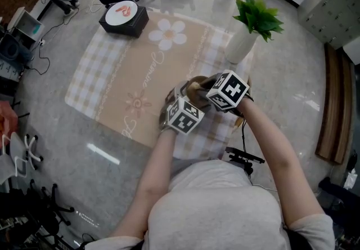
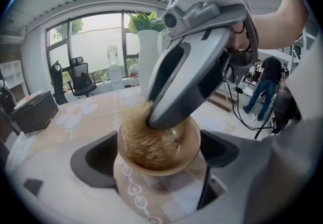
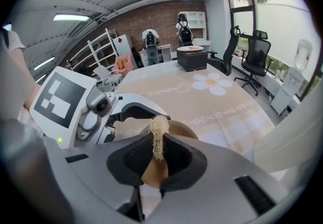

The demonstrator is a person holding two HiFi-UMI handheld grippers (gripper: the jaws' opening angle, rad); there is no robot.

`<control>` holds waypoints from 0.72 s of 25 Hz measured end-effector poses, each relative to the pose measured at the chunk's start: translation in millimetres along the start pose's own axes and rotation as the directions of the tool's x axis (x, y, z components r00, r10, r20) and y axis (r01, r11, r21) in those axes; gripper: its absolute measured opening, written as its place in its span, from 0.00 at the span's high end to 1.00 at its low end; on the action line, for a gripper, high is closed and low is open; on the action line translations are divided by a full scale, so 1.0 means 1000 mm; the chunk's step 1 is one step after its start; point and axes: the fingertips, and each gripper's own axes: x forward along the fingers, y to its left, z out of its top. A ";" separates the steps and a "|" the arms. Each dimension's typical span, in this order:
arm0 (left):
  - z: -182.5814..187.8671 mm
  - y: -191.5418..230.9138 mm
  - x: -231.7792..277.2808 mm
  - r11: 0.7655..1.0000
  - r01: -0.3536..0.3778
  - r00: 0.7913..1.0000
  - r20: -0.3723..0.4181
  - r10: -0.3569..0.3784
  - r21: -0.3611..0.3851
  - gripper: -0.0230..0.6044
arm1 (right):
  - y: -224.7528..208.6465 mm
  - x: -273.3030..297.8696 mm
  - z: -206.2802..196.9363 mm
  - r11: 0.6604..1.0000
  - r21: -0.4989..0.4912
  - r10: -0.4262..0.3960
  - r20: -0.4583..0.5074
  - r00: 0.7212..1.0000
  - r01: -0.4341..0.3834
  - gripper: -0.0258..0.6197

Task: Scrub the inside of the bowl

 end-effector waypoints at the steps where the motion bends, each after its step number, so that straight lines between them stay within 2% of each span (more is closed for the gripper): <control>1: 0.000 0.000 0.000 1.000 0.000 1.000 0.000 0.000 0.000 0.14 | -0.006 0.000 0.000 0.999 0.009 -0.031 0.004 1.000 0.031 0.87; 4: -0.001 -0.001 0.000 1.000 0.001 1.000 -0.003 -0.001 -0.001 0.14 | -0.022 -0.003 -0.003 0.992 0.029 -0.120 0.009 0.993 0.119 0.87; 7: -0.001 0.000 0.000 1.000 0.001 1.000 -0.009 -0.001 -0.001 0.14 | -0.033 -0.007 -0.007 0.985 0.045 -0.167 0.005 0.986 0.167 0.87; 18: -0.001 -0.001 0.000 1.000 0.004 1.000 -0.007 -0.004 -0.003 0.14 | -0.040 -0.020 -0.024 0.981 -0.007 -0.196 -0.058 0.979 0.196 0.87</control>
